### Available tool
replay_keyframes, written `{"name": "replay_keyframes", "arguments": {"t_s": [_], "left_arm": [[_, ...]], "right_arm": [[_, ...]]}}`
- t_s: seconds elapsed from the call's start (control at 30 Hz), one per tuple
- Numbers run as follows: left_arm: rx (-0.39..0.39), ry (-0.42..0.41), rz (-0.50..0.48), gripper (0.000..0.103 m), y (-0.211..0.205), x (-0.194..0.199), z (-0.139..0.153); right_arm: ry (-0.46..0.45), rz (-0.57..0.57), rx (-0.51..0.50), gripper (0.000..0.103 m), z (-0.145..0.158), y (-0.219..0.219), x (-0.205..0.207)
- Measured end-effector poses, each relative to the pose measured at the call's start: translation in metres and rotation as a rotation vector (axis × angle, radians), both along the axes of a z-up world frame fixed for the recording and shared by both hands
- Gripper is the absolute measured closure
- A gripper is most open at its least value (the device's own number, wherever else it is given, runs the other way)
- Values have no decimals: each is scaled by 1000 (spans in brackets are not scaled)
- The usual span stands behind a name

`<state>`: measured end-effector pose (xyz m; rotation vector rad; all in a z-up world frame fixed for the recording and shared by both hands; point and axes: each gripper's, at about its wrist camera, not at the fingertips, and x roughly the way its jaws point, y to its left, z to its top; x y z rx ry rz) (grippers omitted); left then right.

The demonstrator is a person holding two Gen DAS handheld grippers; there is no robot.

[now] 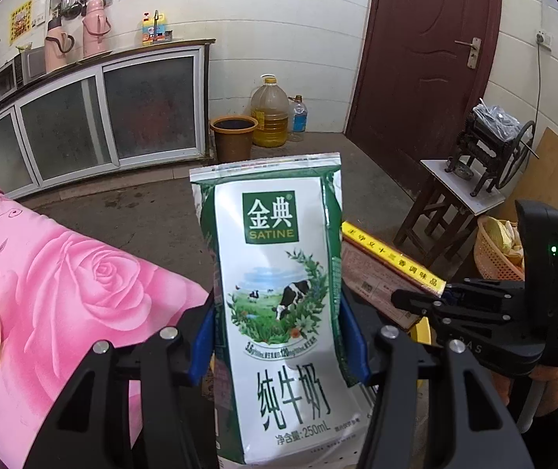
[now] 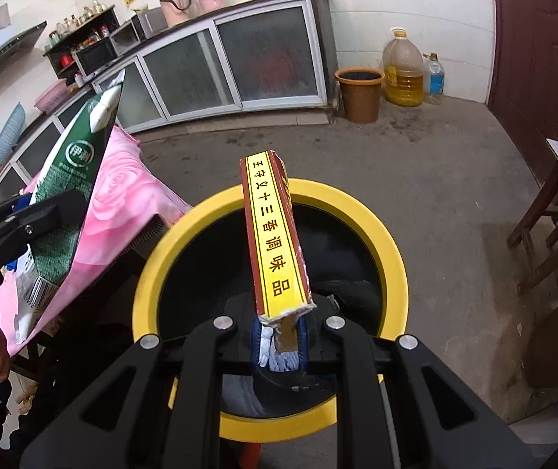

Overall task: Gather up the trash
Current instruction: 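Carry the milk pouch and spice box over the bin and open both tools, then move both open tools back over the table items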

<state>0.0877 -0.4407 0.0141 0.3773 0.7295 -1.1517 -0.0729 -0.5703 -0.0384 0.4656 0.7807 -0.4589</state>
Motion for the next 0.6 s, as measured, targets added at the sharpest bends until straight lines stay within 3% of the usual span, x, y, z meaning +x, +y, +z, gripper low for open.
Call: {"name": "replay_keyframes", "arguments": {"t_s": [0.1,0.17,0.23,0.27,0.3,0.33,0.6], "left_arm": [[3,8,-10,51,-7,-1,-4],[2,8,-5,50,-6,0,-5],[-5,8,5,35,-6,1,-5],[-12,6,15,19,-6,1,-4],[-24,5,20,15,-4,2,-3],[-31,2,18,15,-4,1,-2],[-69,-36,46,13,7,0,9]], "right_arm": [[18,-3,17,87,-4,-1,3],[29,-19,39,80,-8,-6,4],[39,-33,56,74,-10,-10,5],[46,-45,58,69,-11,-11,4],[47,-52,57,63,-12,-12,3],[39,-64,58,52,-12,-12,2],[36,-89,39,51,-6,-12,-6]]}}
